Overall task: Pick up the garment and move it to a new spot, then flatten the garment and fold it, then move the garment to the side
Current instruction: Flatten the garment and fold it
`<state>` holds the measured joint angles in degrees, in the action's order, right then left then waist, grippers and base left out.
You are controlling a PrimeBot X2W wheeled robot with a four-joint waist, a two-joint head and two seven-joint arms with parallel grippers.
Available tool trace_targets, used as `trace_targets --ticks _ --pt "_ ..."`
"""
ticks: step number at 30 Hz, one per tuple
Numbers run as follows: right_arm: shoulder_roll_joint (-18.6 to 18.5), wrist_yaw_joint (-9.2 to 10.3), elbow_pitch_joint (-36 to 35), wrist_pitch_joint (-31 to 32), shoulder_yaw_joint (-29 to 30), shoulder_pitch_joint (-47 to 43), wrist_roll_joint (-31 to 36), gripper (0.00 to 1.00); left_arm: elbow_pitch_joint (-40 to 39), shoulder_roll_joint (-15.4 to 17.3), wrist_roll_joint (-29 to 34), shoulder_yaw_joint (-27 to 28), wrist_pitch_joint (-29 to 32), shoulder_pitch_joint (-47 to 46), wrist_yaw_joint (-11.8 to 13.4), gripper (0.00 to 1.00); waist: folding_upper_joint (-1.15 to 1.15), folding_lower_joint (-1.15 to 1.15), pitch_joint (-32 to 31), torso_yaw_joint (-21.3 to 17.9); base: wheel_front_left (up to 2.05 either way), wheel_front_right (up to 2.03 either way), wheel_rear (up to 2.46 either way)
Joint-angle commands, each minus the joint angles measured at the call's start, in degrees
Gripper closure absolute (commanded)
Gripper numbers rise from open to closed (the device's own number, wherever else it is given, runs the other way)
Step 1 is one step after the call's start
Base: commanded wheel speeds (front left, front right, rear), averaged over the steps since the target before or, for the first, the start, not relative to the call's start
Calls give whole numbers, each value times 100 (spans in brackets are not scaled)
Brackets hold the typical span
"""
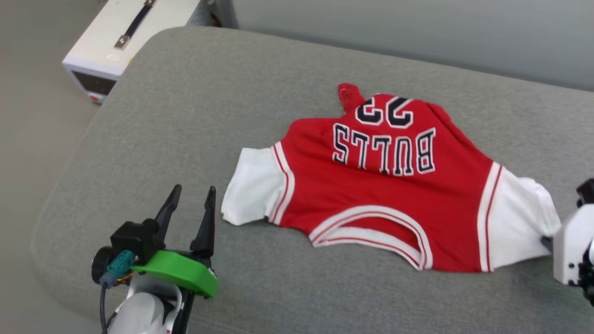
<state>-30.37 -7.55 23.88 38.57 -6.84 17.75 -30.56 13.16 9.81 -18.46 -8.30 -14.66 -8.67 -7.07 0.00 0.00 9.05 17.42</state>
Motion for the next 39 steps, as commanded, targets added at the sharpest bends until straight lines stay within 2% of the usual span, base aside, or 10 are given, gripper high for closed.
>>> trace_targets --ticks 1,9,13,14,15,22,29,34,39 --pt "-120 6 -11 5 56 -258 -31 100 15 48 30 -12 -33 63 -31 0 0 0 -270 -312 0 0 0" --pt "-548 6 -382 60 464 -936 -82 100 49 157 -46 -123 -34 76 -37 0 0 0 -229 -534 0 0 0" --pt "-477 6 -391 -82 592 -1040 -21 100 193 189 -109 -235 -34 22 -39 0 0 0 -171 -592 0 0 0" --pt "-439 6 -397 -193 620 -1032 23 9 223 189 -134 -255 -34 9 -39 0 0 0 -167 -604 0 0 0" --pt "-383 6 -388 -301 640 -1023 51 0 263 194 -163 -285 -34 -5 -39 0 0 0 -170 -623 0 0 0" --pt "-116 6 -611 -1371 756 -910 107 0 371 268 -297 -418 -34 -33 -41 0 0 0 -352 -806 0 0 0" --pt "195 6 -1319 -2578 944 -1026 138 0 318 289 -451 -409 -34 29 -41 0 0 0 -568 -1080 0 0 0" --pt "617 6 -1878 -3260 1112 -1455 317 0 313 259 -524 -441 -30 147 -40 0 0 0 -657 -1233 0 0 0" --pt "1121 6 -2329 -3598 1273 -1903 558 0 279 276 -536 -509 80 265 -9 0 0 0 -669 -1357 0 0 0"
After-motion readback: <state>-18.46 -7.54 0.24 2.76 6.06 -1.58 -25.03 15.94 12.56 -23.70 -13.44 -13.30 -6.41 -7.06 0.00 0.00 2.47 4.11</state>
